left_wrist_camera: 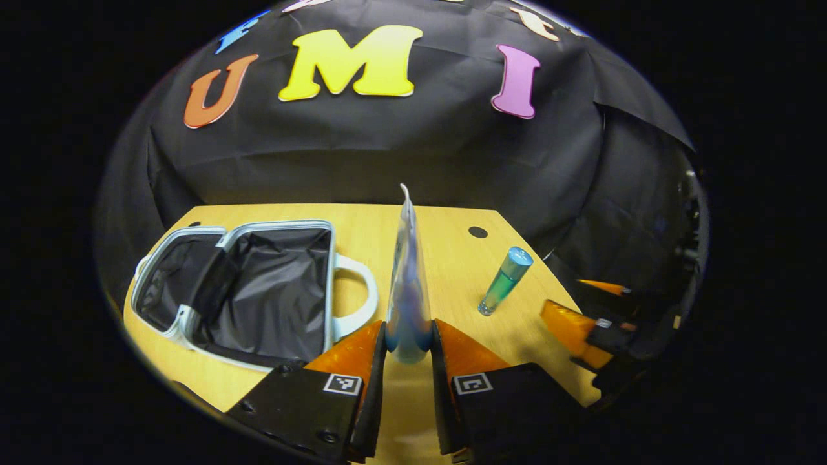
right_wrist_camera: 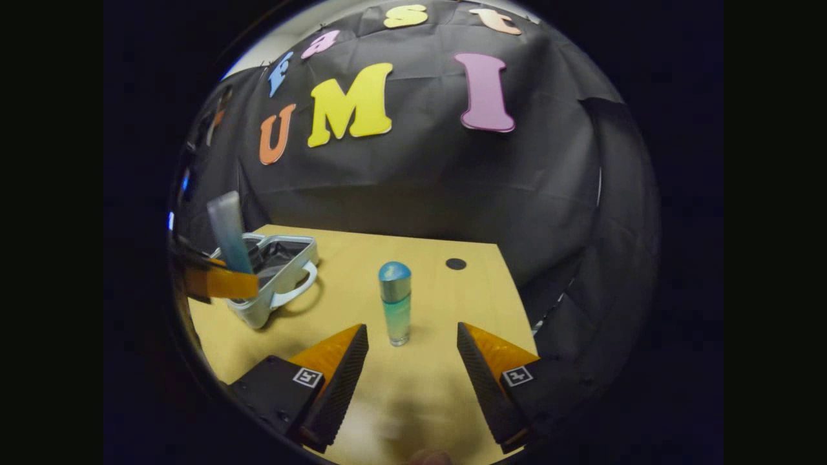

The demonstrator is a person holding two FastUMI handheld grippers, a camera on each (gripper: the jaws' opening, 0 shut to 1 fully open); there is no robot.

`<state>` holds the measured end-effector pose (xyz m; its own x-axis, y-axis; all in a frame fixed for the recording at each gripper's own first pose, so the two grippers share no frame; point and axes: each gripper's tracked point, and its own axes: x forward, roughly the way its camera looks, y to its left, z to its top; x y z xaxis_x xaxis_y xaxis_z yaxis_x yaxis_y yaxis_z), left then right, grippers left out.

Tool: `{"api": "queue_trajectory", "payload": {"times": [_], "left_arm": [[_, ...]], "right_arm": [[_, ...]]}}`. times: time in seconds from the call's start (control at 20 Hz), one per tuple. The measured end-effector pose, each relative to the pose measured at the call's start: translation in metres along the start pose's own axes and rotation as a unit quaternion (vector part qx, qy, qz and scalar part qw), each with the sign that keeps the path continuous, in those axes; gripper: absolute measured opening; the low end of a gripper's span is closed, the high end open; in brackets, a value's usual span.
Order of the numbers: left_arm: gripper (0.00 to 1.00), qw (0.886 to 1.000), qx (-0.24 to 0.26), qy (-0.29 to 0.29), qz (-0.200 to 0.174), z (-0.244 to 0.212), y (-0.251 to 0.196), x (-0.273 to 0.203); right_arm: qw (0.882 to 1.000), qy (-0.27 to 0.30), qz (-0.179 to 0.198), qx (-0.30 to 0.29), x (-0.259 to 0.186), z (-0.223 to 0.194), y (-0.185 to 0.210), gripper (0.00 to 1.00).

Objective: First open the suitcase, pack the skin care products into it, and then close the suitcase.

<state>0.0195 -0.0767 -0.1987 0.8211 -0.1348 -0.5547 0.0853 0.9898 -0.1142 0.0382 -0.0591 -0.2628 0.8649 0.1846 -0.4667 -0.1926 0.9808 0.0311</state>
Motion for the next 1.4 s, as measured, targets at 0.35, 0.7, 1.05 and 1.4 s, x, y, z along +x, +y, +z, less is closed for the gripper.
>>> {"api": "queue_trajectory", "payload": {"times": [0.35, 0.7, 1.05, 1.4], "left_arm": [[0.37, 0.997, -0.035, 0.008, 0.073, -0.01, 0.073, -0.055], [0.37, 0.992, -0.052, 0.013, 0.115, -0.014, 0.12, -0.085], [0.37, 0.993, -0.088, 0.046, 0.064, -0.011, 0.152, -0.071], [0.37, 0.98, -0.103, 0.17, -0.002, -0.021, 0.203, -0.019]], "right_arm": [[0.998, 0.053, -0.006, 0.02, 0.077, -0.025, 0.002, 0.82], [0.997, 0.08, 0.011, 0.016, 0.11, -0.032, 0.024, 0.61], [0.993, 0.108, -0.011, 0.048, 0.106, -0.027, 0.015, 0.34], [0.985, 0.151, 0.049, 0.072, 0.024, -0.023, 0.046, 0.32]]}}
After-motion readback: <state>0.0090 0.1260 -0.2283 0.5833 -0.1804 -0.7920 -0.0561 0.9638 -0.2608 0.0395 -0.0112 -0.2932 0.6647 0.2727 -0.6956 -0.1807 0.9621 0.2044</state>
